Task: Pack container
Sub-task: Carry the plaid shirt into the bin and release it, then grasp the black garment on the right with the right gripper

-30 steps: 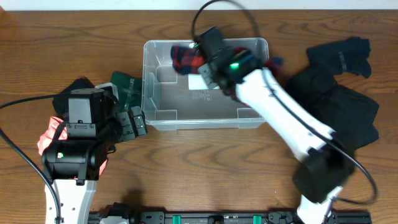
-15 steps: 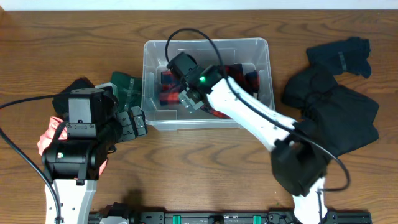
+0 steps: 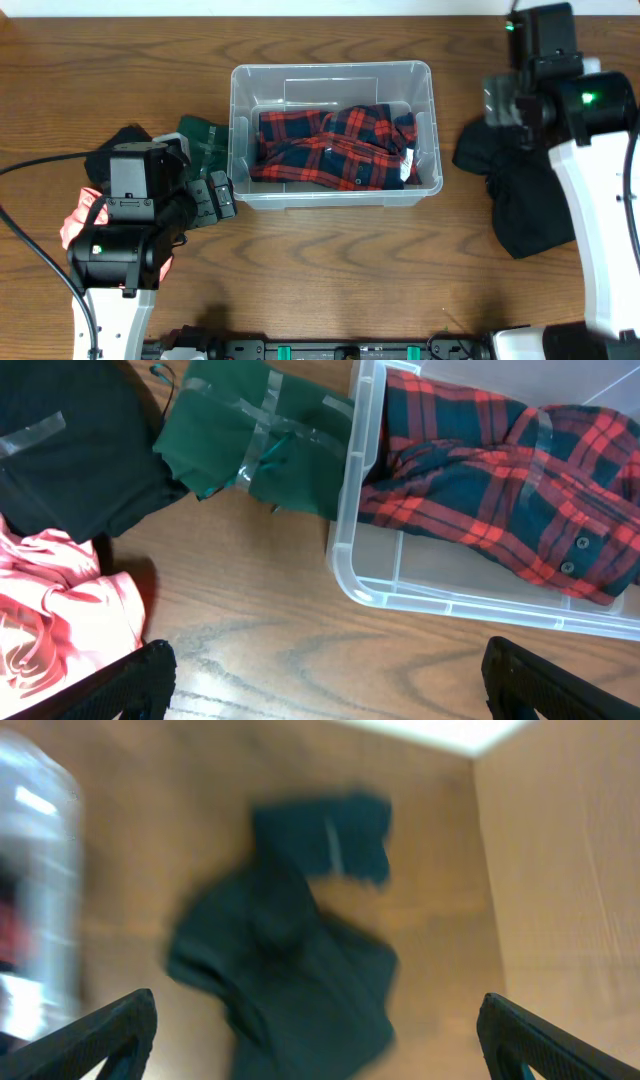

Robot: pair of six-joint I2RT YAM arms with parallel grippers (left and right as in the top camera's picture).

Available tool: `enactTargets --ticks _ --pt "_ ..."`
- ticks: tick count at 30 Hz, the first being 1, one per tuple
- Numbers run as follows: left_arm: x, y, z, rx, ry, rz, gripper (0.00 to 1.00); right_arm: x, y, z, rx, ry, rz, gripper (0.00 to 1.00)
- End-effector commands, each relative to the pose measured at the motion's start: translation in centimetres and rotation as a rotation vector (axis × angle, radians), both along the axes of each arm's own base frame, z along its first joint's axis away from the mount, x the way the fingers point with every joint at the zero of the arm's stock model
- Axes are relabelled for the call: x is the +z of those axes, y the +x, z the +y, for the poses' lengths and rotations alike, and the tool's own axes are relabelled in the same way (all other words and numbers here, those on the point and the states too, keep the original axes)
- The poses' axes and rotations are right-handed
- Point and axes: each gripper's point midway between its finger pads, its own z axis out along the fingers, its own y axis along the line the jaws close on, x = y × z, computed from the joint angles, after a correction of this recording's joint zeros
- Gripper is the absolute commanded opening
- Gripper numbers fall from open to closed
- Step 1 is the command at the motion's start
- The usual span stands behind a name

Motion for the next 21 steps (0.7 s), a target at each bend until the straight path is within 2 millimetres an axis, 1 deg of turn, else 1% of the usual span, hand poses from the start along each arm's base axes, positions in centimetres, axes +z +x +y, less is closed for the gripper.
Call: enactTargets --ticks 1,2,3,5,8,10,13,15,21 --pt "0.3 0.1 0.2 0.003 0.007 -0.008 0.98 -7.6 -1.4 -2.3 0.020 -0.014 0.253 0.99" --pt "0.3 0.1 0.2 0.003 0.007 -0.007 0.98 -9.7 -2.0 -2.7 0.014 0.006 0.291 0.99" --pt "0.3 0.1 0.2 0.003 0.007 -0.007 0.98 -11.1 -2.3 -2.8 0.017 0.021 0.315 0.99" --pt "0.3 0.1 0.2 0.003 0.006 -0.007 0.98 -14.8 -3.2 -2.8 0.029 0.048 0.363 0.99" --pt "0.3 0.1 0.2 0.003 0.006 -0.007 0.98 -19.4 -4.4 -2.0 0.089 0.076 0.414 0.99" --pt "0.3 0.1 0.2 0.003 0.006 -0.008 0.98 -21.7 -4.8 -2.0 0.108 0.073 0.413 0.99" --pt "0.3 0.1 0.2 0.003 0.006 -0.007 0.98 -23.5 -4.5 -2.0 0.106 0.071 0.367 0.99" --pt "0.3 0.1 0.2 0.003 0.006 -0.007 0.98 -24.5 -4.2 -2.5 0.095 0.054 0.326 0.99" --pt "0.3 0.1 0.2 0.003 0.006 -0.007 0.98 -26.4 -4.1 -3.2 0.084 0.035 0.268 0.99"
